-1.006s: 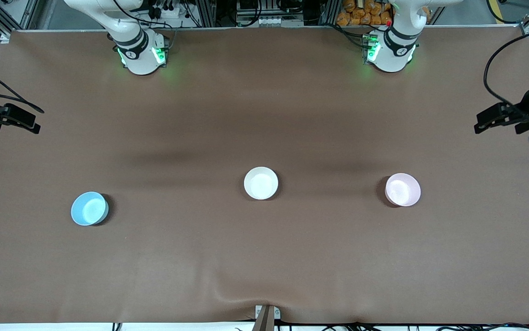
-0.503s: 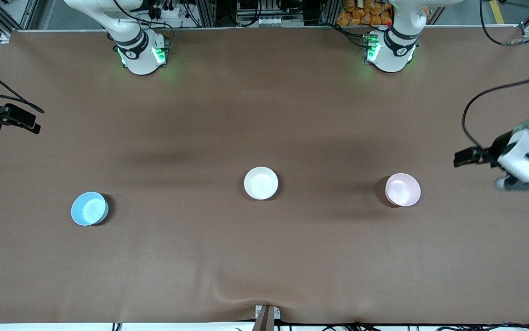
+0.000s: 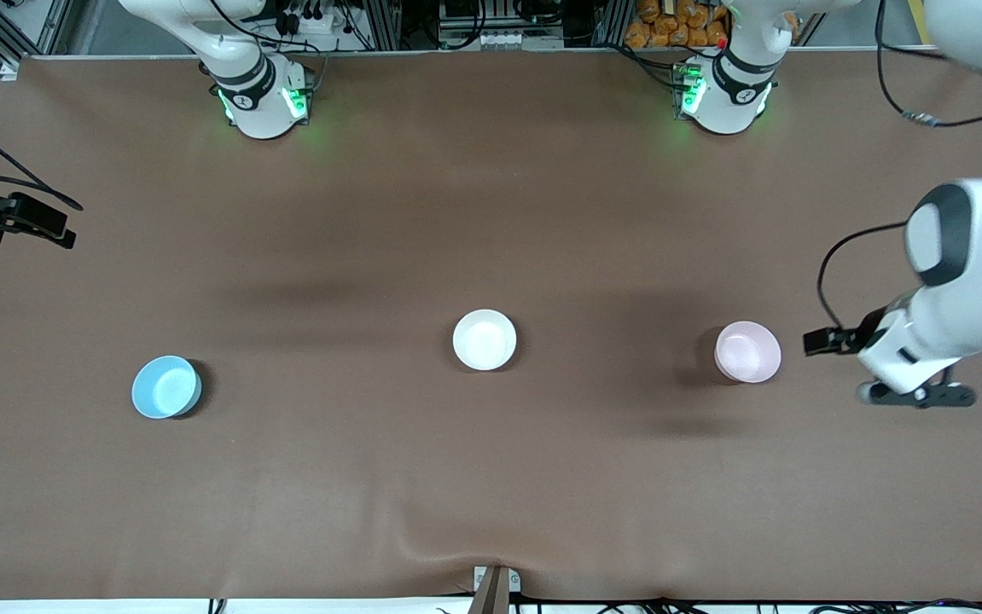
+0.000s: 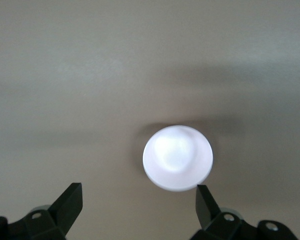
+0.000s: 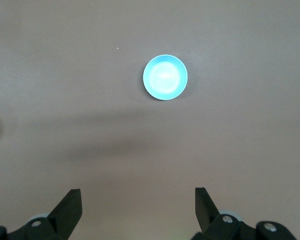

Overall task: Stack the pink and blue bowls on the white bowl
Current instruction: 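Reach the left gripper down toward the pale pink bowl, then grasp the pink bowl with the left gripper while the right gripper reaches the blue bowl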

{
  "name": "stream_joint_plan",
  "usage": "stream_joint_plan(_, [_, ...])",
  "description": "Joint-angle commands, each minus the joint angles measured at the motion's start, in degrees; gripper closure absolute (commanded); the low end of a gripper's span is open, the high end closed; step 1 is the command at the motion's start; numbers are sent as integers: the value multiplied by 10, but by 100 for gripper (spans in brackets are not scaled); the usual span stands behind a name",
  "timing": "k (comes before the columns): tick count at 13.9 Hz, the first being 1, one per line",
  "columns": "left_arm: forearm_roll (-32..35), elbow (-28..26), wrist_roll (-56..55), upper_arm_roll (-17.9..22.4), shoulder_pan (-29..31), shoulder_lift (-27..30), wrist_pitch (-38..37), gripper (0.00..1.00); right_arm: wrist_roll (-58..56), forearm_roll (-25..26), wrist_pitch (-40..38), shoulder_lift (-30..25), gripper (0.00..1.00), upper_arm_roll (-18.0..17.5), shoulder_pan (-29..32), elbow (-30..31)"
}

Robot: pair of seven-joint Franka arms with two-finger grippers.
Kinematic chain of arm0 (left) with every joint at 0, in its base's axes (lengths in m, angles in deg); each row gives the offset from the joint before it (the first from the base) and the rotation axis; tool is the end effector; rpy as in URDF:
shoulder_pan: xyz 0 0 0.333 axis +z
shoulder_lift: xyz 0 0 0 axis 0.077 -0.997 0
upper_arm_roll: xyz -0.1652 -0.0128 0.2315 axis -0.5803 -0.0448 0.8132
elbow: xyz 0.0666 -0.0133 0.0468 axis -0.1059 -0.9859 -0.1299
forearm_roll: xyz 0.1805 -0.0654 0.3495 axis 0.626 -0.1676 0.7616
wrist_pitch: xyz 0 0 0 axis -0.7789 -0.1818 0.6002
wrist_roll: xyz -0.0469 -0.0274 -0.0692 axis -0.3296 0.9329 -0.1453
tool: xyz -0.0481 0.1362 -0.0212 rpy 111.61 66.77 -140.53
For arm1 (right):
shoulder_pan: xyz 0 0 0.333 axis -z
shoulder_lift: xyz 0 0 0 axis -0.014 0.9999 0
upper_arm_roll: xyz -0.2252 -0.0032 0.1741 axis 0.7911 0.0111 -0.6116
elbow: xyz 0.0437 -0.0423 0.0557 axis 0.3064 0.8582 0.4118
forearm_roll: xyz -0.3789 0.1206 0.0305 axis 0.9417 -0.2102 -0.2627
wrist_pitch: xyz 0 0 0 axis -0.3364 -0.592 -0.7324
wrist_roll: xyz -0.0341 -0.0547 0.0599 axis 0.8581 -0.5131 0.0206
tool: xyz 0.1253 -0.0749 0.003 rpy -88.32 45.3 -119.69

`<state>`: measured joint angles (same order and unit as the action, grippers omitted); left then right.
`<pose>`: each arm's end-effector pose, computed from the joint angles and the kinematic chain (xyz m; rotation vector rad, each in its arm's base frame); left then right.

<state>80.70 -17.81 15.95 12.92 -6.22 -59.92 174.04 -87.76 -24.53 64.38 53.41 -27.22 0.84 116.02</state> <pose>0.6536 -0.0180 0.3033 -3.1168 0.0728 0.1238 0.5595 -0.0396 0.5363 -3.1305 0.1269 0.0795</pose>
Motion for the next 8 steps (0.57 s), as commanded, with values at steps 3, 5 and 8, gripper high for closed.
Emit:
stream_joint_plan(3, [6,-97,10,-7,3,-7,112,0,3,1,6,15,0,0,1,-2])
stream_joint_plan(5, [6,-110,11,-9,-1,-12,119,0,3,5,23,30,0,0,3,8])
stream_joint_plan(8, [6,-143,36,-9,7,-20,170,12,1,7,72,57,0,1,14,33])
